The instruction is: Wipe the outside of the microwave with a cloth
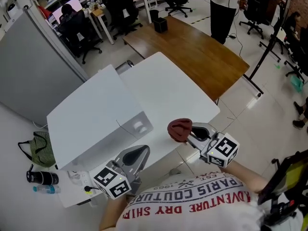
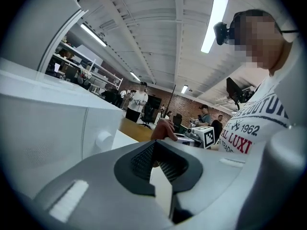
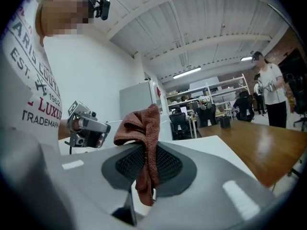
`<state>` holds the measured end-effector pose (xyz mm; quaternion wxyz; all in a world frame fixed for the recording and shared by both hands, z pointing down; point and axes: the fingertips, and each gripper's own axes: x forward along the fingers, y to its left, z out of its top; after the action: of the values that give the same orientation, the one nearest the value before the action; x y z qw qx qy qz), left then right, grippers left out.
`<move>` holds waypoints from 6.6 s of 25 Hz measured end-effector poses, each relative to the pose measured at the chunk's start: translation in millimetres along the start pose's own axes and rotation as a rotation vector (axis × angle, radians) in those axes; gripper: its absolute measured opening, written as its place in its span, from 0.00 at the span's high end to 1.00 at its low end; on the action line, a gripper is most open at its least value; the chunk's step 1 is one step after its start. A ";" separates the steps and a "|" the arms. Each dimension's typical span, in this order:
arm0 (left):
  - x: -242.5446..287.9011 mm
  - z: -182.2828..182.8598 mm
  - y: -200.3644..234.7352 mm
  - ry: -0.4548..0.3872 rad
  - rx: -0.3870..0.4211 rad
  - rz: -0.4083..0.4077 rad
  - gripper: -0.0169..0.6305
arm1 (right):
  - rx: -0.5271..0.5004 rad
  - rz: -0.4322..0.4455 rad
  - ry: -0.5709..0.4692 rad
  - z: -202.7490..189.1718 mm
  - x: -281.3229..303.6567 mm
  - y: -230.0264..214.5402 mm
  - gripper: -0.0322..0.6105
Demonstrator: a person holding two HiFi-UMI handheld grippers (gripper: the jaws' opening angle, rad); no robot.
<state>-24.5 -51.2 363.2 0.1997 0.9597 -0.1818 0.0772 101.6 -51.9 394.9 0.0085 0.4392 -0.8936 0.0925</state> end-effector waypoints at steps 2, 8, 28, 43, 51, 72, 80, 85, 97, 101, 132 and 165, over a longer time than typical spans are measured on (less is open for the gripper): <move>7.1 7.5 5.2 -0.004 0.010 -0.009 0.96 | -0.047 0.030 0.004 8.7 9.4 3.6 0.87; 17.5 15.8 20.9 -0.012 0.017 0.021 0.96 | -0.072 0.119 -0.014 18.4 39.2 -3.9 0.87; -6.6 33.3 54.6 -0.094 -0.076 0.356 0.96 | -0.087 0.417 0.061 4.9 158.3 -29.7 0.87; -40.0 50.4 57.9 -0.190 -0.119 0.542 0.96 | -0.126 0.363 0.083 21.4 269.0 -97.5 0.87; -26.6 65.3 66.7 -0.168 -0.093 0.547 0.96 | -0.158 0.352 0.090 32.4 336.5 -122.2 0.87; -48.7 43.3 79.8 -0.173 -0.171 0.637 0.96 | -0.102 0.145 0.085 -6.2 389.6 -203.6 0.88; -45.9 43.0 82.2 -0.145 -0.159 0.637 0.96 | -0.084 0.194 0.151 -39.7 389.9 -179.6 0.88; -49.9 41.7 87.0 -0.152 -0.172 0.657 0.96 | -0.062 0.263 0.167 -56.1 373.4 -158.1 0.88; -29.0 41.6 81.4 -0.157 -0.183 0.573 0.96 | -0.102 0.496 0.209 -75.7 296.5 -95.0 0.88; -19.0 42.8 76.1 -0.158 -0.172 0.536 0.96 | -0.108 0.565 0.224 -82.5 261.0 -76.5 0.88; 1.4 22.0 49.7 -0.207 -0.195 0.598 0.96 | -0.001 0.860 0.151 -24.2 74.7 -14.2 0.88; -227.0 -30.7 -17.5 -0.222 -0.042 0.233 0.96 | 0.037 0.671 0.111 4.4 74.5 283.3 0.88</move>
<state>-229.5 48.6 334.7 0.1881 0.9304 -0.3143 -0.0105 -166.6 58.1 353.1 0.0180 0.1151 -0.9846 0.1302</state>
